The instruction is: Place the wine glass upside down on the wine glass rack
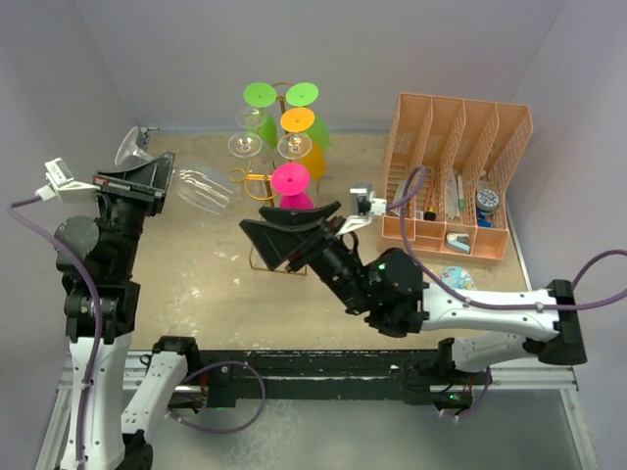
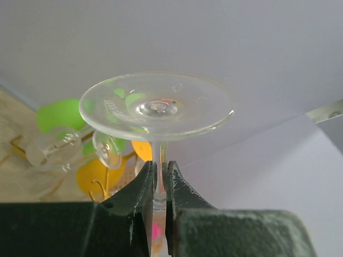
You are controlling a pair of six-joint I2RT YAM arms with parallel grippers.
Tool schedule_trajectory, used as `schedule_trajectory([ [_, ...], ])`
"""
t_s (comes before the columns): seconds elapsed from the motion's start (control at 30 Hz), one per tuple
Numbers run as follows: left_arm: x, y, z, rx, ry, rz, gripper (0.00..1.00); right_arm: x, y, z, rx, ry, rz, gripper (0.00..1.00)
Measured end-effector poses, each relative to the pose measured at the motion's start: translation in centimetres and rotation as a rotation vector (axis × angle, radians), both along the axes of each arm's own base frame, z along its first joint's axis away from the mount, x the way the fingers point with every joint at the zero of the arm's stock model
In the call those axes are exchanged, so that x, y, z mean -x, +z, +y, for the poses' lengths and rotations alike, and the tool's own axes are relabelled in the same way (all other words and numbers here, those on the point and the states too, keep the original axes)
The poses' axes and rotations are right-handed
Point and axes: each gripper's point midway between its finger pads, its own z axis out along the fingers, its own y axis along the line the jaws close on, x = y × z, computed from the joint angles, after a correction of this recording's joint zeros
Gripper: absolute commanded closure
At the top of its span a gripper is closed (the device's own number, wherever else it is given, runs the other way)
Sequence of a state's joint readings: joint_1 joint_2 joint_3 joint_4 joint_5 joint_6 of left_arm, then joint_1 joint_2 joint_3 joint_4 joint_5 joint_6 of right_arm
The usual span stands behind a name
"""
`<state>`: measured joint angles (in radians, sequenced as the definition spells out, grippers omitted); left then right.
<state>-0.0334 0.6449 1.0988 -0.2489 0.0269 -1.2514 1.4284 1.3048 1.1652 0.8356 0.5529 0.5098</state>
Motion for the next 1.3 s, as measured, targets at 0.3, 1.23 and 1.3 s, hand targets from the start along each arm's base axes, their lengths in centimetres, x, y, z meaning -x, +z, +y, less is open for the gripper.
schedule_trajectory([
  [0.3, -3.5, -1.3, 0.5, -0.479, 0.05, 0.044, 1.0, 1.4, -0.2, -6.9, 0.04, 0.03, 0.015, 0.33],
  [1.23, -8.2, -16.3, -2.1, -1.033, -0.181, 0.013, 1.0, 0.2, -5.0, -11.4, 0.196, -0.078, 0.071, 0.34],
  [1.3, -8.1, -16.6, -2.7, -1.046, -0.207, -0.032, 1.0, 0.2, -5.1, -11.5, 0.195, -0.079, 0.072, 0.34],
])
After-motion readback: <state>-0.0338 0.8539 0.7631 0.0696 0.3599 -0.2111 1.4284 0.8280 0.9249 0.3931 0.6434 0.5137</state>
